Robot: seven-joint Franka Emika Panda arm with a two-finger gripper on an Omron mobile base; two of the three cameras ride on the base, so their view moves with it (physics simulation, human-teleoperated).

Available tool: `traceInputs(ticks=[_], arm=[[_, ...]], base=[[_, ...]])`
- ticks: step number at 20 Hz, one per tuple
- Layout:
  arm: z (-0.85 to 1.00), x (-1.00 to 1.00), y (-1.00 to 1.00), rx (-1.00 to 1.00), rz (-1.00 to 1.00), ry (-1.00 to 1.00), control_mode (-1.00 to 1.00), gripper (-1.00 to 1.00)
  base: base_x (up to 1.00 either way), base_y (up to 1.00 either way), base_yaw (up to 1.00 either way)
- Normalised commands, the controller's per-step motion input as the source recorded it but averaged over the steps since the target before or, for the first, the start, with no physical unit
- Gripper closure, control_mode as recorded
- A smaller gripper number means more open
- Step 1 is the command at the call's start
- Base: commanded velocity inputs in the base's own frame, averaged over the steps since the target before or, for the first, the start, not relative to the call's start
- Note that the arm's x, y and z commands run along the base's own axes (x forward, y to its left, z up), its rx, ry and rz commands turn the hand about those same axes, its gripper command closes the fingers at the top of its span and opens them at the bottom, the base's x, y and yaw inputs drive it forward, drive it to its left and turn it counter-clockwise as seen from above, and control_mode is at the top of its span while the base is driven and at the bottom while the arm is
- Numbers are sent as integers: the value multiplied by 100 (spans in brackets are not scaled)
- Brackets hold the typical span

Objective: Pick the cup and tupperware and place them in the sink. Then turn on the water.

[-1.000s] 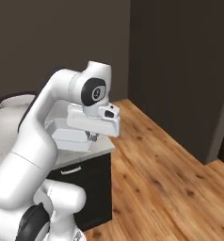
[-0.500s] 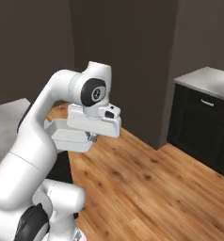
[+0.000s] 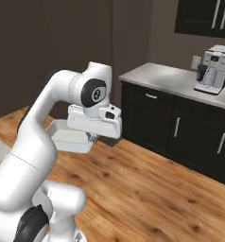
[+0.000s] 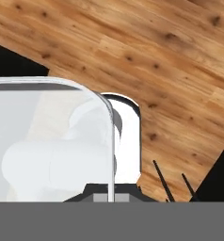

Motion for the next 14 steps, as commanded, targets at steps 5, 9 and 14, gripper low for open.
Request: traceInputs(ticks=[5, 9, 14], arm=[[0, 0, 0, 0, 0, 0, 100, 100], [0, 0, 0, 0, 0, 0, 100, 100], [0, 0, 0, 0, 0, 0, 100, 100]], base=[[37, -77, -29], [50, -67, -23], [81, -43, -8]])
